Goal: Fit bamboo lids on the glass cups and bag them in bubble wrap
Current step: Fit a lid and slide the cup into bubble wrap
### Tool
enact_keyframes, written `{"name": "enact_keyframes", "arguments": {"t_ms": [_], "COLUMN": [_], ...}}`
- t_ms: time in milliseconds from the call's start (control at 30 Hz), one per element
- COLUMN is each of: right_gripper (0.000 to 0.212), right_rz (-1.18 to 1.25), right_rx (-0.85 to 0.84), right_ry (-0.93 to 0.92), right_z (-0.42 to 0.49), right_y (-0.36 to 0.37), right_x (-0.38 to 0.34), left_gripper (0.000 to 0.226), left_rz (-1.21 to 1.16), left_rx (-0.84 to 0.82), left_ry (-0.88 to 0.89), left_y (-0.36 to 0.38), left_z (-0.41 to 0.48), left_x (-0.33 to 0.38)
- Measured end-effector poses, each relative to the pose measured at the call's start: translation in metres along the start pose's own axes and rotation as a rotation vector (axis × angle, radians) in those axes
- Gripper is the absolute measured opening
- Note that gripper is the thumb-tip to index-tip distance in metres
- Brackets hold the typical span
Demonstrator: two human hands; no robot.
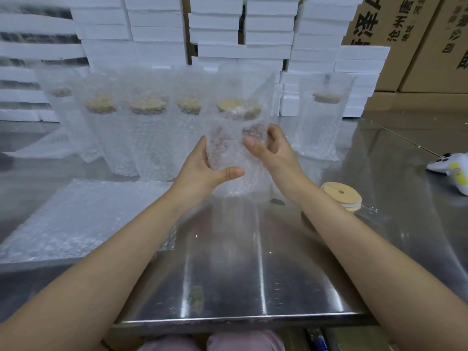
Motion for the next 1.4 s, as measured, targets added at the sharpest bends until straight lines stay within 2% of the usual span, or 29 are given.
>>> {"name": "enact_keyframes", "arguments": {"t_ms": [100,200,267,333,367,433,533,600,700,833,933,1067,1133,1200,1267,1333,1400], "right_gripper": [0.082,0.077,0.073,0.071,0.069,0.060,0.048,0.051,0.064,0.068,0.062,0.061,0.061,0.062,0.058,0.058,0.062], "right_rz": [0.056,0.020,0.026,0.070,0.111,0.244,0.443,0.444,0.361,0.195,0.119,0.059,0.074,0.147,0.227,0.258,0.247], "right_rx": [-0.018,0.006,0.065,0.125,0.144,0.146,0.094,0.088,0.067,-0.006,-0.042,-0.083,-0.079,-0.057,-0.020,0.028,0.063], "right_ry": [-0.028,-0.076,-0.089,-0.102,-0.100,-0.090,-0.076,-0.075,-0.058,-0.066,-0.090,-0.100,-0.107,-0.087,-0.066,-0.059,-0.068], "right_z": [0.000,0.002,0.003,0.005,0.005,0.007,0.008,0.007,0.006,0.005,0.002,-0.001,0.001,0.004,0.007,0.008,0.009], "right_y": [-0.001,-0.004,-0.010,-0.018,-0.021,-0.023,-0.019,-0.018,-0.014,-0.009,0.000,0.008,0.005,-0.001,-0.007,-0.012,-0.016], "right_x": [-0.003,-0.005,-0.006,-0.007,-0.006,-0.005,-0.004,-0.005,-0.005,-0.007,-0.009,-0.011,-0.010,-0.007,-0.005,-0.006,-0.008], "left_gripper": [0.057,0.044,0.049,0.057,0.058,0.047,0.045,0.044,0.038,0.024,0.014,0.015,0.016,0.025,0.039,0.042,0.033], "left_rz": [0.024,0.062,0.042,0.024,0.054,0.170,0.276,0.229,0.165,0.249,0.463,0.700,0.802,0.667,0.336,0.138,0.263], "left_rx": [-0.031,-0.077,-0.060,-0.031,-0.026,-0.037,-0.142,-0.156,-0.068,-0.037,-0.018,-0.019,0.045,0.197,0.327,0.280,0.139], "left_ry": [-0.006,-0.016,-0.063,-0.203,-0.283,-0.369,-0.340,-0.378,-0.438,-0.340,-0.226,-0.161,-0.108,-0.010,0.024,0.040,0.075], "left_y": [0.000,0.005,0.004,-0.001,-0.004,-0.007,0.004,0.008,0.005,0.003,-0.003,-0.006,-0.013,-0.024,-0.036,-0.035,-0.023], "left_z": [0.001,-0.001,0.000,0.003,0.004,0.002,-0.002,-0.003,-0.005,-0.007,-0.005,-0.008,-0.004,-0.001,-0.002,0.001,0.003], "left_x": [-0.003,-0.005,-0.010,-0.025,-0.034,-0.048,-0.051,-0.056,-0.061,-0.053,-0.044,-0.035,-0.022,0.002,0.022,0.028,0.031]}}
Point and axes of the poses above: each hand's wrist, its own z-axis towards the middle knuckle, its own y-axis out of the palm, x = y × z, the point moved 9 cm from there along z, towards the middle knuckle, and after that the axes turned 2 degrees about y, right-handed, at the moved point
